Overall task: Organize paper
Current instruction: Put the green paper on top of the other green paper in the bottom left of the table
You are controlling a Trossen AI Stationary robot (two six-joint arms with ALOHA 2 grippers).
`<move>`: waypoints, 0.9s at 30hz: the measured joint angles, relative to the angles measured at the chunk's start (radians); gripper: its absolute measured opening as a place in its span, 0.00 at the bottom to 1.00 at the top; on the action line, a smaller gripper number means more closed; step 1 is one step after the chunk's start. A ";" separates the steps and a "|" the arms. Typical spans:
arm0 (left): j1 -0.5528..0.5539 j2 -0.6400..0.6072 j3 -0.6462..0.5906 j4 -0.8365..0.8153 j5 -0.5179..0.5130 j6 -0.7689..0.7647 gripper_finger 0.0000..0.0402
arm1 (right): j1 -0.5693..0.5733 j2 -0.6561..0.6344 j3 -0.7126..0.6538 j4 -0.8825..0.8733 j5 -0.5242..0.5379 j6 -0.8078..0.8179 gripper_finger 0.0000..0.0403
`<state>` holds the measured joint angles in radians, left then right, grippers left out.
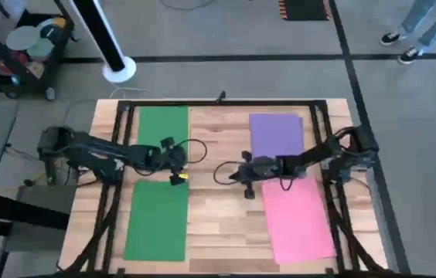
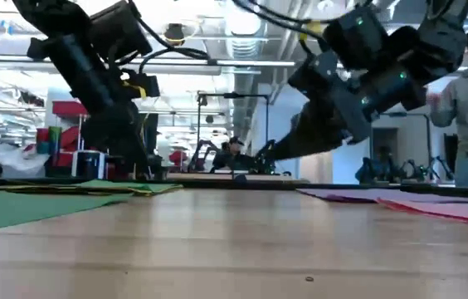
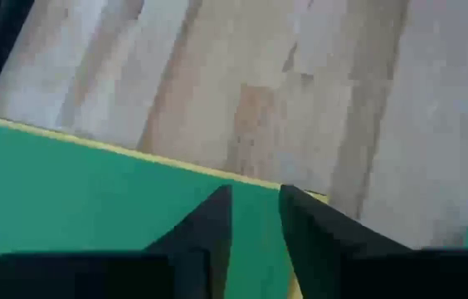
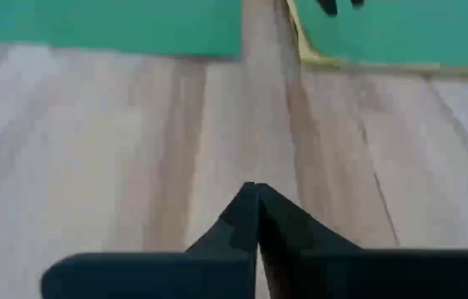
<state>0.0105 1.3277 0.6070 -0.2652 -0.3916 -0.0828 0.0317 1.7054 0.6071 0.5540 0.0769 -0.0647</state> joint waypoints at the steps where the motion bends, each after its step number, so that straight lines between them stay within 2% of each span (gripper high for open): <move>1: 0.000 0.000 0.000 -0.001 0.008 -0.001 0.28 | -0.006 0.000 0.000 -0.007 0.000 0.000 0.00; 11: 0.018 0.002 0.000 -0.013 0.102 -0.009 0.37 | -0.049 0.000 0.000 -0.023 0.000 -0.040 0.00; 15: 0.018 0.058 0.000 -0.021 0.099 -0.007 0.38 | -0.049 0.000 0.000 -0.023 0.000 -0.041 0.00; 20: 0.025 0.141 0.000 0.044 0.070 0.006 0.38 | -0.047 0.000 0.000 -0.022 0.000 -0.038 0.00; 27: 0.038 0.158 0.000 0.071 0.046 -0.013 0.37 | -0.045 0.000 0.000 -0.020 -0.001 -0.021 0.00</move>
<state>0.0481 1.4857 0.6067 -0.1941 -0.3456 -0.0954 -0.0132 1.7058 0.6071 0.5342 0.0761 -0.0858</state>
